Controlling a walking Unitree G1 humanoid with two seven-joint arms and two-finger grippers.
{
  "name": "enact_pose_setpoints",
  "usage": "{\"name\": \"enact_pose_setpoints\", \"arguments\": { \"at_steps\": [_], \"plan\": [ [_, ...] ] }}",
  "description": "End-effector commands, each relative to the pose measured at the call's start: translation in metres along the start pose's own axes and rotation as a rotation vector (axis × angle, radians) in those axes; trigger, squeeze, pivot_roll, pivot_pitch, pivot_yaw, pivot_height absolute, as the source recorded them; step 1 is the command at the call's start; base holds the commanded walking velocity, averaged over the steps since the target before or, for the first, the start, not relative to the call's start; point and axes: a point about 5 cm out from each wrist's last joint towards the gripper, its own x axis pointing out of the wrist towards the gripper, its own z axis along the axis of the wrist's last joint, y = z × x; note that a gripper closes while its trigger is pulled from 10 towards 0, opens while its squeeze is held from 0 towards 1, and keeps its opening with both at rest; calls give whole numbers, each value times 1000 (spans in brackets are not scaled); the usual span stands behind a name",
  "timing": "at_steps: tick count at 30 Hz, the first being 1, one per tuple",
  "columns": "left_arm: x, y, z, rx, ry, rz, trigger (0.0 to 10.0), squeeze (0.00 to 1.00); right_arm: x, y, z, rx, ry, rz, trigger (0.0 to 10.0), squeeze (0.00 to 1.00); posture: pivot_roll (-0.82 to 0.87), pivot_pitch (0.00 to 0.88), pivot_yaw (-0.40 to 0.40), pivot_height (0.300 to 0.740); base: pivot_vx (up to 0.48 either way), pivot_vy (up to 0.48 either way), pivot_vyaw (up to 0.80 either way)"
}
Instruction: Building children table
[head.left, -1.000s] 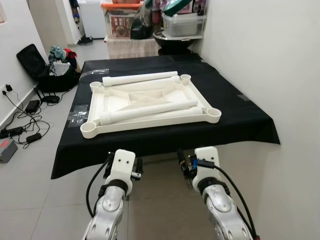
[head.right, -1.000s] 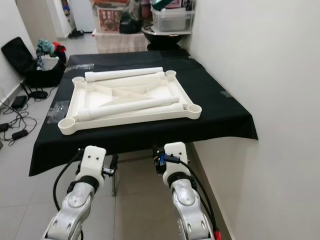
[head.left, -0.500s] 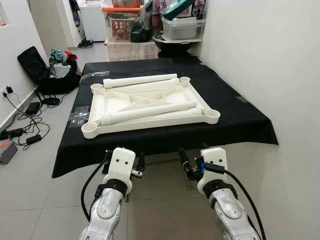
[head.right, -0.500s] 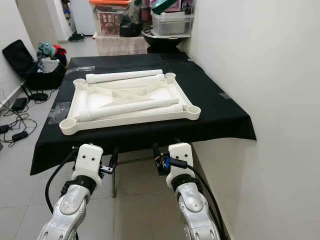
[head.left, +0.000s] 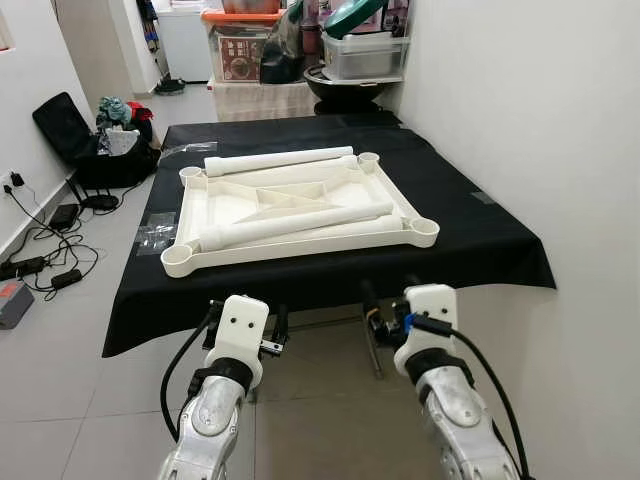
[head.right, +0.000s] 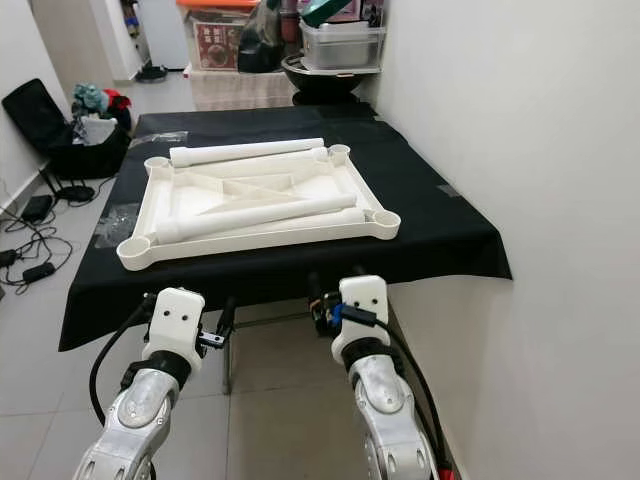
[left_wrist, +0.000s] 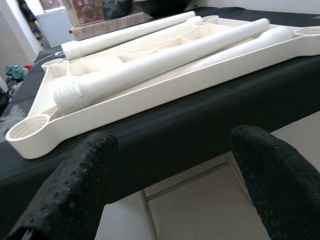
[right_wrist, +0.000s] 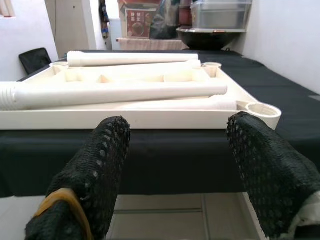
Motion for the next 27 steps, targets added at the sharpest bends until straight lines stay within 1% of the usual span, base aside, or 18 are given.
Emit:
{"name": "enact_pose_setpoints", "arguments": {
  "at_steps": [1,7,26,27],
  "plan": [
    [0,1,3,-1,-4,-10,10000,0,-3,2,-3,29,13,0,10000,0,16,0,-21,740,0,0,0],
    [-1,-1,2,3,-1,-23,10000,0,-6,6,-5,31,15,16,10000,0,17,0,-20,740,0,0,0],
    [-2,2,0,-14,24,-27,10000,0,-5,4,-6,60,30,-4,10000,0,24,0,-15,740,0,0,0],
    [-2,2,0,-16,27,-27,10000,0,-5,4,-6,60,32,-5,10000,0,23,0,-16,740,0,289,0]
  ]
}}
